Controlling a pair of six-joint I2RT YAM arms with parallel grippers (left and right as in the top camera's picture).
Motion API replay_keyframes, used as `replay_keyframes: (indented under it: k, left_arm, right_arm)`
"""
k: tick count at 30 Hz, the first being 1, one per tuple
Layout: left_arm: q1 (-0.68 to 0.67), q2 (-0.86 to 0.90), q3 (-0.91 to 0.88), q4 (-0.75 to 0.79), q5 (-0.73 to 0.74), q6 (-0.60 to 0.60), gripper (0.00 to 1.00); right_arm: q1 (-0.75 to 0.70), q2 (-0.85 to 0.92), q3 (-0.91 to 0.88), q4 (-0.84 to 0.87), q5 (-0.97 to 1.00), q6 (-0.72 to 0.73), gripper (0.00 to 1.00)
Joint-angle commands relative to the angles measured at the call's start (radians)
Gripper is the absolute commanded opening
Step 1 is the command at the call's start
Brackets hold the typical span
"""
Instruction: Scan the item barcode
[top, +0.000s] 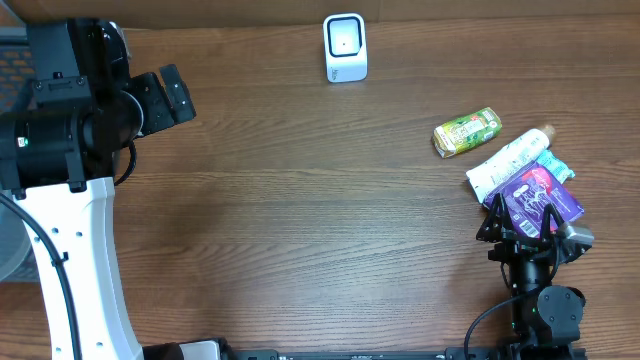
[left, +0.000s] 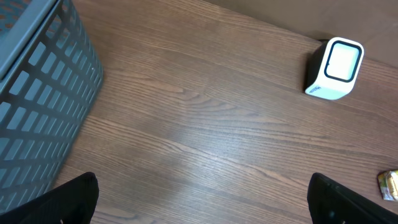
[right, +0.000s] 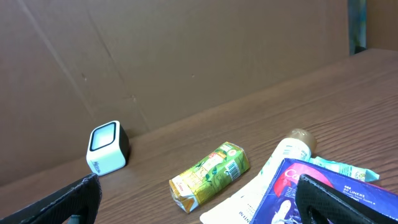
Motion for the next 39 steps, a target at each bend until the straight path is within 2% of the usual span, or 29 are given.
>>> replay_keyframes:
  k: [1,6,10,19,22,25,32,35,39]
  left_arm:
    - [0.002,-0.022,0.006,0.003,-0.009,-0.01,1.0]
    - [0.002,-0.081,-0.005,0.003,-0.009,-0.01,1.0]
    - [0.002,-0.168,-0.098,0.01,-0.009,-0.01,1.0]
    - [0.002,-0.489,-0.59,0.014,-0.05,-0.002,0.99]
    - [0.002,-0.614,-0.742,0.076,-0.089,0.002,0.99]
    - [0.002,-0.726,-0.887,0.233,-0.081,0.058,0.99]
    - [0.002,-0.975,-1.266,0.835,0.089,0.267,0.99]
    - [0.002,-1.071,-1.418,1.033,0.129,0.287,1.0]
    - [0.002,-1.187,-1.59,1.196,0.145,0.287,1.0]
  right_arm:
    - [-0.007,-0.012,-0.01,0.004,-0.006,-0.004,1.0]
    - [-0.007,-0.012,-0.01,0.004,-0.006,-0.005,1.0]
    - [-0.007,-0.012,-0.01,0.004,-0.006,-0.005,1.0]
    - [-0.007,-0.012,-0.01,0.004,-0.006,-0.005,1.0]
    - [-0.007,-0.012,-0.01,0.004,-0.006,-0.005,1.0]
    - [-0.007,-0.012,-0.01,0.004,-0.007,-0.005,1.0]
    - [-0.007,-0.012,-0.01,0.004,-0.006,-0.005,1.0]
    - [-0.007,-0.012,-0.01,0.004,-0.006,-0.005,1.0]
    - [-0.007,-0.012,-0.01,0.004,-0.006,-0.005,1.0]
